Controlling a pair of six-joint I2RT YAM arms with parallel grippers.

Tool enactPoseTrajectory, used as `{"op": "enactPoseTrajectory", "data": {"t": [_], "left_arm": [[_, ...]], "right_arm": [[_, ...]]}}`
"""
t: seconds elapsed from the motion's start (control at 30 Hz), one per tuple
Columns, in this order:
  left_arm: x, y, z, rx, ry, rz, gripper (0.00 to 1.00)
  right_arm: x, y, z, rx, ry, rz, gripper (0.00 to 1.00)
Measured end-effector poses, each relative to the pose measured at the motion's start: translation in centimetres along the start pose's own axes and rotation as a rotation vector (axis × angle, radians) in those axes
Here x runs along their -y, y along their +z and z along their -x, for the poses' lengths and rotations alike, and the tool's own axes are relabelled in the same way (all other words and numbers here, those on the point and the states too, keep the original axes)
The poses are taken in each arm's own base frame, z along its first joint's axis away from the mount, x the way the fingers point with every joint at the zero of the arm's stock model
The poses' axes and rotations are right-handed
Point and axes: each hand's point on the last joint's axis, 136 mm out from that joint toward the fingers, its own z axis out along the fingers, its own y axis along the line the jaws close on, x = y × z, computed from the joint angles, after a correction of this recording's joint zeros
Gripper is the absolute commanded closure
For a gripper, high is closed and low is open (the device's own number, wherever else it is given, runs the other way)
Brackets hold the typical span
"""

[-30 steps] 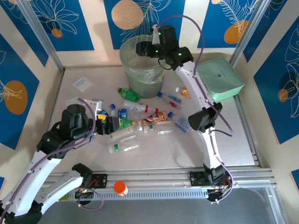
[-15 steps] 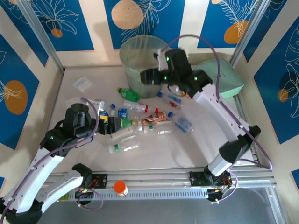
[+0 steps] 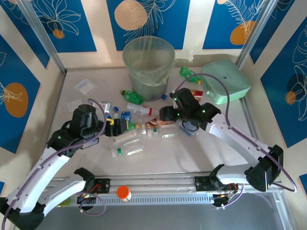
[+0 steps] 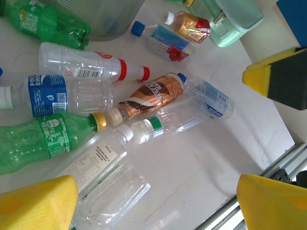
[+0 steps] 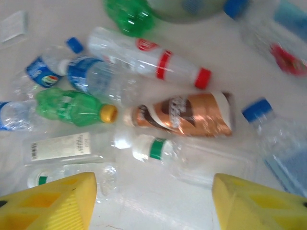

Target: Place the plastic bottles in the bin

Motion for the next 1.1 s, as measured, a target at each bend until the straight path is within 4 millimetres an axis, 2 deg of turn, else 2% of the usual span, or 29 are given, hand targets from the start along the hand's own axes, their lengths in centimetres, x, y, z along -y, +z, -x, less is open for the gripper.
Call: {"op": "enactPoseTrajectory", "data": {"t": [0.13,0.23,0.37,0.53,0.63,0.83,0.93,1.1], "left_arm": [[0.0,0.2,0.0,-0.004,-0.005,-0.001,0.14],[-0.1,0.3,-0.2,-0.007,-0.006,0.0,0.14],[-0.2,0.5,-0.4,-0.013,-0.008,0.002,0.14],[-0.3,0.6,-0.5,-0.016,-0.008,0.001,0.14],[-0.3,0.6,-0.5,-0.017,-0.007,0.001,0.14],[-0.2,0.2,-0.5,-0.008,-0.001,-0.003,0.13],[-0.2,0.1,-0.6,-0.01,0.002,-0.002,0.13],[-0.2,0.1,-0.7,-0.012,0.014,-0.002,0.13]], "right_arm": [[3.8,1.4,-1.7,-0.048,0.12,-0.1,0.35],[6.5,2.1,-1.9,-0.061,0.175,-0.16,0.28],[9.5,3.4,-1.4,-0.065,0.138,-0.27,0.2],[12.4,7.1,-3.0,-0.18,0.051,-0.38,0.16],[13.5,8.3,-3.4,-0.218,0.03,-0.401,0.16],[14.8,8.4,-3.0,-0.206,0.047,-0.394,0.16],[15.1,8.4,-3.1,-0.214,0.057,-0.393,0.11],[15.2,9.2,-3.5,-0.236,0.08,-0.375,0.13]]}}
